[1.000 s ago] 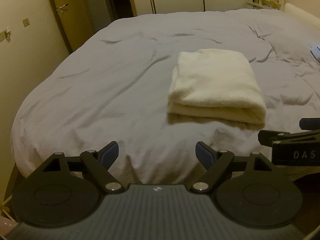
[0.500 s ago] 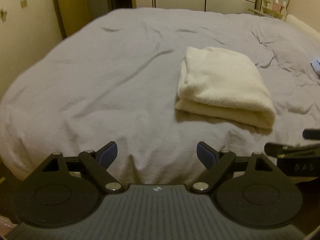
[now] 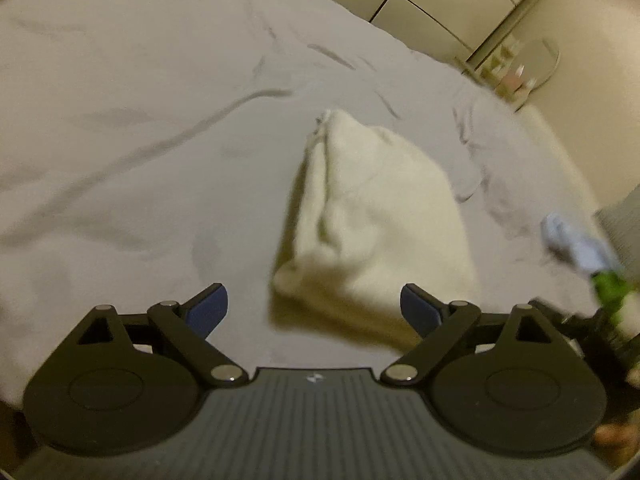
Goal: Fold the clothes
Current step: 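Lower both tools and grasp the folded sweater edge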
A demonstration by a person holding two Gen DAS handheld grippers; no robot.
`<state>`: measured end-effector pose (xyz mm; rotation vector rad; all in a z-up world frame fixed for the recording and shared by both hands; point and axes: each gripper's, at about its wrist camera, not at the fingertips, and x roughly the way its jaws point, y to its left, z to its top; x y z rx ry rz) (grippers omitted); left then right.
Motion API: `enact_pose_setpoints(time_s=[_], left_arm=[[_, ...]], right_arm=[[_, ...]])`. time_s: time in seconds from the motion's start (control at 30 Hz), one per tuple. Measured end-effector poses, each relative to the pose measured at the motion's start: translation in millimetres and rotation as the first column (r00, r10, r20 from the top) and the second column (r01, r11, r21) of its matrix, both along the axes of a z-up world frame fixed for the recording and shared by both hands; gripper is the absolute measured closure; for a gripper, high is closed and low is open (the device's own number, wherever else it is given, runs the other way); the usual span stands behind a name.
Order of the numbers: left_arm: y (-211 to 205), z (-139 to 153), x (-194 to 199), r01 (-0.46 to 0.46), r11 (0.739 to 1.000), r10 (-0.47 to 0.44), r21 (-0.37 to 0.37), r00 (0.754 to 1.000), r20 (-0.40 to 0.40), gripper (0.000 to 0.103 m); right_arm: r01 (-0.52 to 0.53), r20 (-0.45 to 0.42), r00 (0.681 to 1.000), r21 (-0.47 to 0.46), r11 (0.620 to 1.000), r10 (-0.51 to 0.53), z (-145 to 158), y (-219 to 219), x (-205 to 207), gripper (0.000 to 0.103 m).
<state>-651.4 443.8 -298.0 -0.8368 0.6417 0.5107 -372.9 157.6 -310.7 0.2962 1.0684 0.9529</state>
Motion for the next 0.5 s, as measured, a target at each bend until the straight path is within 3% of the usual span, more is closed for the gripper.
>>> enact_pose_setpoints(time_s=[0.1,0.2,0.3,0.5], left_arm=[[22,-17,7,-0.026,0.997,0.028,-0.075,0.999,0.036,0.012],[44,-38,13,-0.032,0.984,0.045,-0.176,0.996,0.071,0.016],[61,-57,22,-0.015,0.969,0.041,-0.248,0.994,0.099,0.018],[90,-73,43,0.048,0.948,0.007,-0.313,0.985,0.173,0.02]], right_arm=[[0.047,-0.168,0.985,0.067,0.997,-0.036,-30,-4,30,0.001],[0.088,-0.344,0.939,0.171,0.981,-0.024,-60,-8,52,0.009],[0.081,-0.369,0.929,0.19,0.978,-0.005,-73,0,61,0.016],[0.044,-0.355,0.935,0.19,0.981,0.027,-85,25,75,0.026]])
